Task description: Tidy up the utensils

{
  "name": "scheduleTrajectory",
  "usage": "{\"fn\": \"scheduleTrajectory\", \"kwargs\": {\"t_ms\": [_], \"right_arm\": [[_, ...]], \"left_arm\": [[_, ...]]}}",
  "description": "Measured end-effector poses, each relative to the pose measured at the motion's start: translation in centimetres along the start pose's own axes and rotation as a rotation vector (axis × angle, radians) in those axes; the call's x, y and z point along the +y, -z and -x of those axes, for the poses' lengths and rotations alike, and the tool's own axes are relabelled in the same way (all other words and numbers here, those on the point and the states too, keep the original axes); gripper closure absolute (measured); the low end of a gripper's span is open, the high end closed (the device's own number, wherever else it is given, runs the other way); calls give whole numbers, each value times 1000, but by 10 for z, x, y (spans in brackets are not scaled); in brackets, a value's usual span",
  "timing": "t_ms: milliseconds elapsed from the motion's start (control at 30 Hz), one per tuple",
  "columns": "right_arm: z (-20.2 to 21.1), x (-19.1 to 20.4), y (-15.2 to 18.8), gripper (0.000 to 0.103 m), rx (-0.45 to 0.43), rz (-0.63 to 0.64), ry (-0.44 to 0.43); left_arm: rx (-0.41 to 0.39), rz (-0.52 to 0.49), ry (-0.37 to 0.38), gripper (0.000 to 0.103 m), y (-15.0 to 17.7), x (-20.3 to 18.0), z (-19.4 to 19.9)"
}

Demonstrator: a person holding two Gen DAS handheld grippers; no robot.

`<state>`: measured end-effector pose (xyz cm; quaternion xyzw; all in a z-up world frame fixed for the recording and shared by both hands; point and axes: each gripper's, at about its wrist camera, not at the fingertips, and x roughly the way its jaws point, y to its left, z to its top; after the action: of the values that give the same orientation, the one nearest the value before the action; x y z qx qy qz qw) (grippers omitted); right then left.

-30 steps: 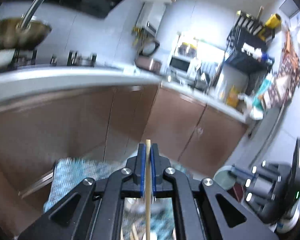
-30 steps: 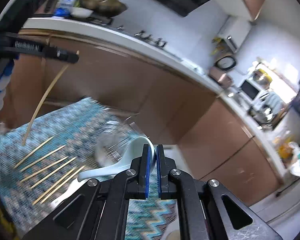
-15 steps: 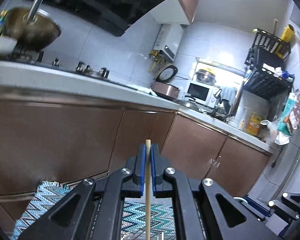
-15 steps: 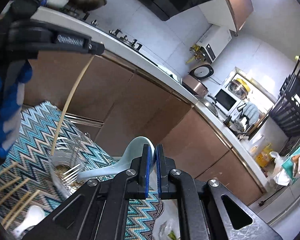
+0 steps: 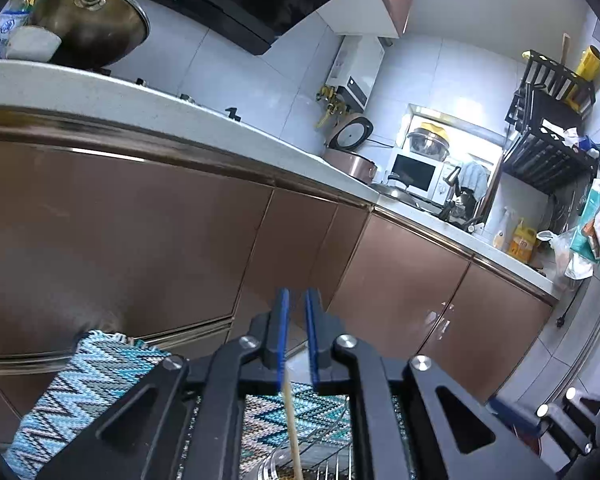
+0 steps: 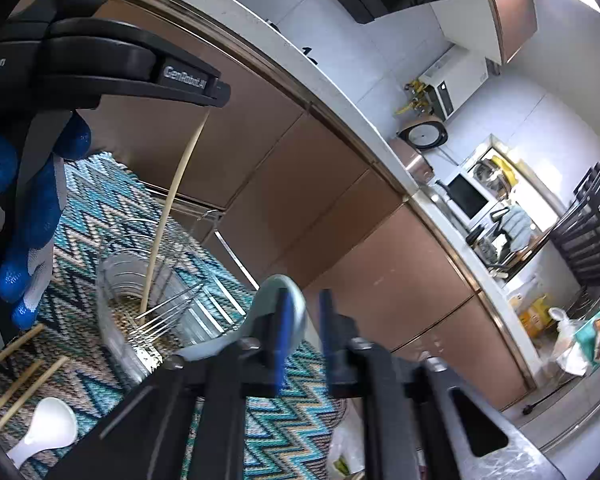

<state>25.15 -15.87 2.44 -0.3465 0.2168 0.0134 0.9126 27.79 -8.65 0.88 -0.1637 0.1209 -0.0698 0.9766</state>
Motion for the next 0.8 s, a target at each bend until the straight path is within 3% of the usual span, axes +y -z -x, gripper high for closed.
{"fn": "scheduleTrajectory", "kwargs": {"t_ms": [67,133,333,400,467,600,667,800], "right_arm": [[8,-6,0,68,-8,-29,-4],[17,-10,0,62,-14,-51,1],[65,-40,3,60,-38,-166,-3],[83,-56,4,53,-60,-222,-8],[110,-74,6,39,-97,-289,-5],[168,-104,7,24,-181,-395,4],[203,-115,7,3,-242,-438,6],[261,-124,8,0,-336,-491,-7]], "left_arm": [[-6,-8,-2,75,-6,1,12],[-22,-22,-4,74,-15,1,29],[-52,-96,-22,65,-44,-4,85],[-70,-115,-25,65,-54,-6,108],[-88,-125,-22,65,-65,-7,135],[-127,-149,-31,64,-88,-8,195],[-135,-153,-30,61,-97,-6,220],[-186,-185,-65,46,-110,-5,276]]}}
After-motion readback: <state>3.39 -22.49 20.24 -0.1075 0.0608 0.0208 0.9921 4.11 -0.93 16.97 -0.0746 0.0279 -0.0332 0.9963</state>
